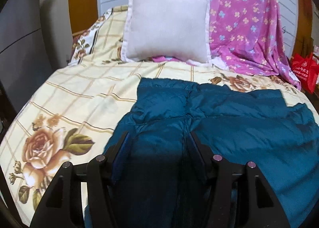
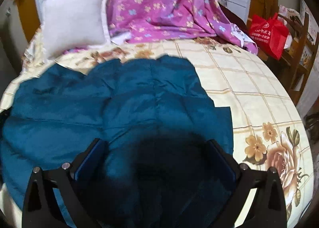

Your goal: Fold large clothes

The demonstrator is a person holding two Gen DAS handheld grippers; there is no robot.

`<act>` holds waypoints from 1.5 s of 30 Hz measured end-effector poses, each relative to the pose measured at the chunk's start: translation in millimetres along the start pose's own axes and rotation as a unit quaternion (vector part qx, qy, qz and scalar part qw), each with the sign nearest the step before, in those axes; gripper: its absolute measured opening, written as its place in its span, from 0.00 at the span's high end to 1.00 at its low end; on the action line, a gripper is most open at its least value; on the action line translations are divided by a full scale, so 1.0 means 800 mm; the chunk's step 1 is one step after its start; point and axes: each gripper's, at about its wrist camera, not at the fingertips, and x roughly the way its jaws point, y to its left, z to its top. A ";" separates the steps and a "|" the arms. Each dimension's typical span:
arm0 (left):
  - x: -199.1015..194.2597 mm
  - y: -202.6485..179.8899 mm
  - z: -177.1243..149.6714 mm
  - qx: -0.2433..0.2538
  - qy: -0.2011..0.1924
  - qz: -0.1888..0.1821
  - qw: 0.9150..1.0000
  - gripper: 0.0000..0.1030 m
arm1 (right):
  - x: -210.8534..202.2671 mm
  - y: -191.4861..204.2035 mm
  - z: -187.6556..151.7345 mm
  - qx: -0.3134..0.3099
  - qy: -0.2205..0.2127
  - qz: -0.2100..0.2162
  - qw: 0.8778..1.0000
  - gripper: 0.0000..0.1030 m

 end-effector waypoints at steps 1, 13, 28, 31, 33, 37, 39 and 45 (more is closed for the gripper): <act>-0.010 0.002 -0.002 0.002 -0.006 0.000 1.000 0.55 | -0.008 -0.001 -0.002 0.004 -0.004 0.012 1.000 0.00; -0.075 0.012 -0.020 0.008 -0.025 -0.017 0.999 0.55 | -0.045 -0.003 -0.026 0.010 0.013 0.052 0.998 0.00; -0.070 0.038 -0.034 -0.026 0.006 -0.058 0.998 0.55 | -0.055 -0.031 -0.018 0.011 0.023 0.015 1.000 0.00; -0.043 0.070 -0.040 -0.086 0.045 -0.107 0.989 0.55 | -0.043 -0.051 -0.009 0.031 0.029 0.011 0.999 0.00; -0.028 0.091 -0.046 -0.129 0.058 -0.142 0.980 0.55 | -0.030 -0.066 -0.004 0.049 0.035 0.011 0.998 0.00; -0.005 0.114 -0.055 -0.184 0.074 -0.183 0.963 0.54 | 0.008 -0.095 -0.001 0.091 0.055 0.023 0.994 0.00; 0.007 0.121 -0.061 -0.199 0.087 -0.204 0.955 0.52 | 0.026 -0.105 -0.002 0.102 0.062 0.042 0.992 0.00; 0.047 0.133 -0.079 -0.264 0.130 -0.268 0.917 0.40 | 0.063 -0.112 -0.003 0.094 0.083 0.092 0.988 0.00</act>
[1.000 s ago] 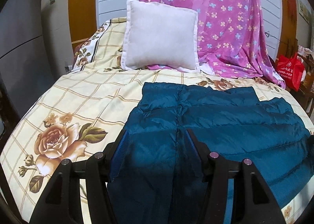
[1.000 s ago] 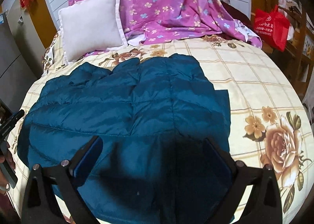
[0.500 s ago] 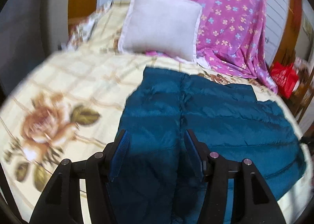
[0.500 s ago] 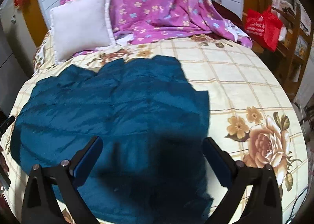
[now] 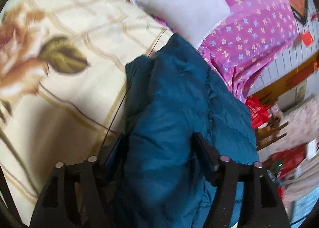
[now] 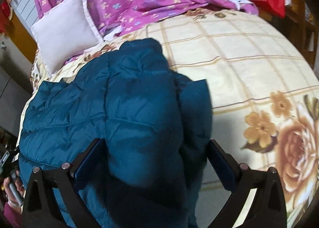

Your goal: Fold large clothes

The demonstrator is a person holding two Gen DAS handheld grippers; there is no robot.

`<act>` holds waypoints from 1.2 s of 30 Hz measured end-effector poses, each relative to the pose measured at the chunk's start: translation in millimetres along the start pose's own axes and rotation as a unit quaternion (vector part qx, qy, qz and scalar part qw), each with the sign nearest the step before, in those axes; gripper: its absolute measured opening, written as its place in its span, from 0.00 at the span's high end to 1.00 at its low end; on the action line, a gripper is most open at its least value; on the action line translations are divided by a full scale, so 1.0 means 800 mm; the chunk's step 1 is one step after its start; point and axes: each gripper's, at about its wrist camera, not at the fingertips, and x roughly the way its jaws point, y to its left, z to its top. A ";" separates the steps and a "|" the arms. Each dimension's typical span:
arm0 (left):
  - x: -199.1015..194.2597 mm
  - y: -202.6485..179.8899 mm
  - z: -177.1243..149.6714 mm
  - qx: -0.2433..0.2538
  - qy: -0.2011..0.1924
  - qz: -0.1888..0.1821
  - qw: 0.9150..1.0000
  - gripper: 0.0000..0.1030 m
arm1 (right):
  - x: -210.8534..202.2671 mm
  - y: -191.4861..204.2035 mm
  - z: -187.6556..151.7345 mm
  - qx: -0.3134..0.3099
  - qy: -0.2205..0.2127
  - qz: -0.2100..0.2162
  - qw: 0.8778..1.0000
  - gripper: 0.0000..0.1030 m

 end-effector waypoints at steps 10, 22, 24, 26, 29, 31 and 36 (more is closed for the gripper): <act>0.017 -0.026 0.000 0.070 -0.007 0.011 0.997 0.36 | 0.028 -0.009 0.001 0.007 0.022 0.052 0.998 0.00; -0.039 -0.064 -0.023 0.090 -0.014 -0.006 0.996 0.91 | -0.043 0.053 -0.036 -0.071 -0.007 0.043 0.996 0.69; -0.061 -0.067 -0.027 0.092 -0.015 -0.014 0.996 0.92 | -0.063 0.055 -0.045 -0.074 -0.007 0.049 0.996 0.71; -0.082 -0.070 -0.035 0.095 -0.011 -0.015 0.995 0.92 | -0.083 0.054 -0.057 -0.075 -0.003 0.058 0.996 0.72; -0.119 -0.068 -0.055 0.086 0.008 -0.021 0.996 0.92 | -0.117 0.059 -0.084 -0.078 0.008 0.074 0.994 0.72; -0.142 -0.067 -0.072 0.085 0.021 -0.022 0.996 0.92 | -0.138 0.060 -0.105 -0.080 0.017 0.082 0.993 0.72; -0.189 -0.053 -0.119 0.092 0.052 -0.013 0.994 0.92 | -0.183 0.058 -0.167 -0.078 0.053 0.099 0.991 0.71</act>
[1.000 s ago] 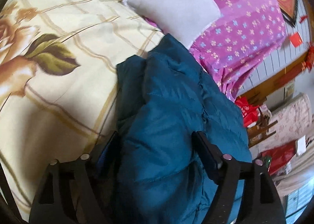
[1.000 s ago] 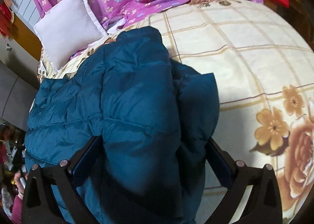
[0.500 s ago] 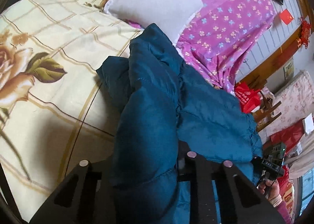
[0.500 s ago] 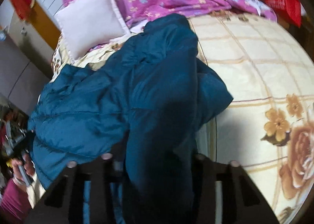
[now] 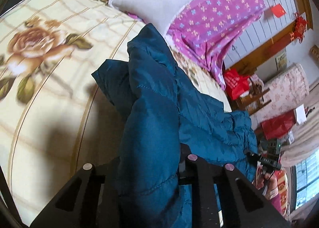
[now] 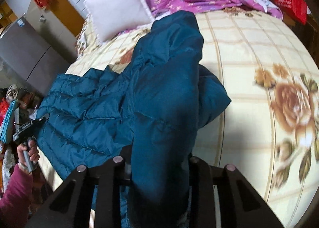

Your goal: Fold large clothes

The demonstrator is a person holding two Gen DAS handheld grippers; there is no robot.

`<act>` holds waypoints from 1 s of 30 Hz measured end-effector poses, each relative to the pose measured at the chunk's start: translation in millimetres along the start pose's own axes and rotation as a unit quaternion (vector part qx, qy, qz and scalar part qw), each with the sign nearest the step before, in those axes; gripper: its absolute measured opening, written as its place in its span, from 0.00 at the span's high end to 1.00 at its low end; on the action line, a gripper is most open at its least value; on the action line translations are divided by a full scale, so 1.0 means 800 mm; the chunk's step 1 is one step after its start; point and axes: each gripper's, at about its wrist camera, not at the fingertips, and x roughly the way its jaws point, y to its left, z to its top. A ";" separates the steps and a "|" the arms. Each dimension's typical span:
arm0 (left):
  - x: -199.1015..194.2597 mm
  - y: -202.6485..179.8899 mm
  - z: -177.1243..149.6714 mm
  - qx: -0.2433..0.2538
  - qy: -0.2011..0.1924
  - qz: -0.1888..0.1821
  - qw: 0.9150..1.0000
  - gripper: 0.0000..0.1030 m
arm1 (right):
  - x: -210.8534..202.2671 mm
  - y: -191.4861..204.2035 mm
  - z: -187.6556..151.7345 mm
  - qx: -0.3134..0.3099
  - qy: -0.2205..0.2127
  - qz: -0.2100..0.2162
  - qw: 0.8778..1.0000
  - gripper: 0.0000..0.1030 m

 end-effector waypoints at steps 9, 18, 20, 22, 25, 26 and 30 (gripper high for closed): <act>0.015 0.037 -0.055 -0.035 -0.029 0.064 0.997 0.67 | 0.037 -0.002 -0.055 -0.001 0.000 -0.137 0.991 0.20; -0.045 0.004 -0.076 0.001 -0.070 0.136 0.988 0.65 | -0.038 0.038 -0.084 -0.017 -0.059 -0.187 0.980 0.19; -0.061 -0.014 -0.084 0.027 -0.090 0.173 0.980 0.65 | -0.062 0.057 -0.090 -0.022 -0.088 -0.181 0.979 0.18; -0.073 -0.029 -0.094 0.045 -0.108 0.189 0.975 0.65 | -0.079 0.079 -0.099 -0.023 -0.116 -0.166 0.979 0.17; -0.085 -0.055 -0.109 0.066 -0.132 0.201 0.969 0.65 | -0.096 0.111 -0.118 -0.027 -0.153 -0.145 0.977 0.15; -0.088 -0.065 -0.117 0.075 -0.140 0.204 0.966 0.65 | -0.099 0.122 -0.124 -0.029 -0.165 -0.140 0.976 0.14; -0.082 -0.099 -0.141 0.103 -0.142 0.228 0.958 0.65 | -0.091 0.157 -0.144 -0.034 -0.198 -0.129 0.971 0.11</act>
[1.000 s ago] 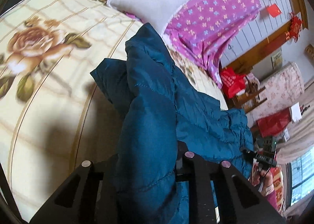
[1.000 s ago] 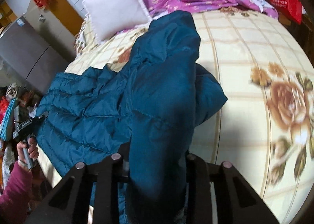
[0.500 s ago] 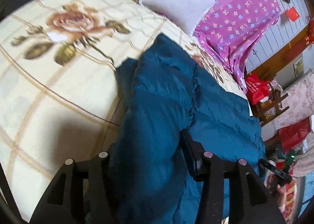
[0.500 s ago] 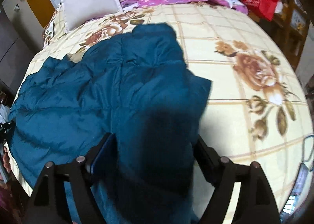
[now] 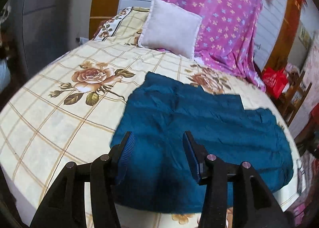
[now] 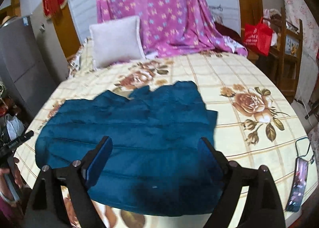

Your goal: Fold large clothes

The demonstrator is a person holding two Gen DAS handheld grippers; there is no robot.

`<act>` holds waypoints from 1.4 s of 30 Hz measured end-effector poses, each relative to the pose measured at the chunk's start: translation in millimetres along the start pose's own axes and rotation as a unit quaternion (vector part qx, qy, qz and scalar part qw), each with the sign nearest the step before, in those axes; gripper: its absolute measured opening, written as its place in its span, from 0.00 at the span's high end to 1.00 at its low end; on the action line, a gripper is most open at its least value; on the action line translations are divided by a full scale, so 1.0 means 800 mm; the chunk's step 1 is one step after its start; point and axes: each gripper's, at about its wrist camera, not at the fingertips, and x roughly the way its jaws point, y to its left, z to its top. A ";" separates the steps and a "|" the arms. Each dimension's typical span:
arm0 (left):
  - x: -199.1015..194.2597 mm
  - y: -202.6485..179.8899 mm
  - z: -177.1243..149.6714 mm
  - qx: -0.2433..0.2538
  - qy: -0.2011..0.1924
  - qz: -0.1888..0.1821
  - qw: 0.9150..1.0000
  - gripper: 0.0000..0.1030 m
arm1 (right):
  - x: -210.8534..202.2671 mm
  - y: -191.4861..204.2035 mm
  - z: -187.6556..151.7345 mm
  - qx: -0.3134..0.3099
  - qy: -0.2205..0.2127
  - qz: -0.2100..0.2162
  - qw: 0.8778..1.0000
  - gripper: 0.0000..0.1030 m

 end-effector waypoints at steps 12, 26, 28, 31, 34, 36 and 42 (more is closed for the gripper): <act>-0.009 -0.075 -0.042 0.039 -0.009 0.003 0.999 0.65 | 0.017 0.066 -0.051 -0.006 0.007 -0.010 1.000 0.09; -0.014 -0.108 -0.073 0.078 -0.043 0.051 0.995 0.65 | 0.031 0.096 -0.078 -0.032 -0.001 -0.020 0.999 0.09; -0.015 -0.109 -0.073 0.075 -0.044 0.046 0.995 0.65 | 0.032 0.101 -0.079 -0.039 -0.002 -0.024 0.999 0.09; -0.013 -0.108 -0.072 0.069 -0.043 0.046 0.996 0.65 | 0.034 0.105 -0.081 -0.042 -0.001 -0.021 0.999 0.09; -0.011 -0.108 -0.072 0.068 -0.040 0.046 0.996 0.65 | 0.038 0.108 -0.083 -0.044 0.003 -0.021 0.999 0.09; -0.010 -0.108 -0.073 0.069 -0.040 0.046 0.996 0.65 | 0.041 0.111 -0.085 -0.047 0.005 -0.021 0.999 0.09; -0.011 -0.112 -0.073 0.075 -0.048 0.051 0.995 0.65 | 0.042 0.117 -0.085 -0.054 0.002 -0.024 0.998 0.09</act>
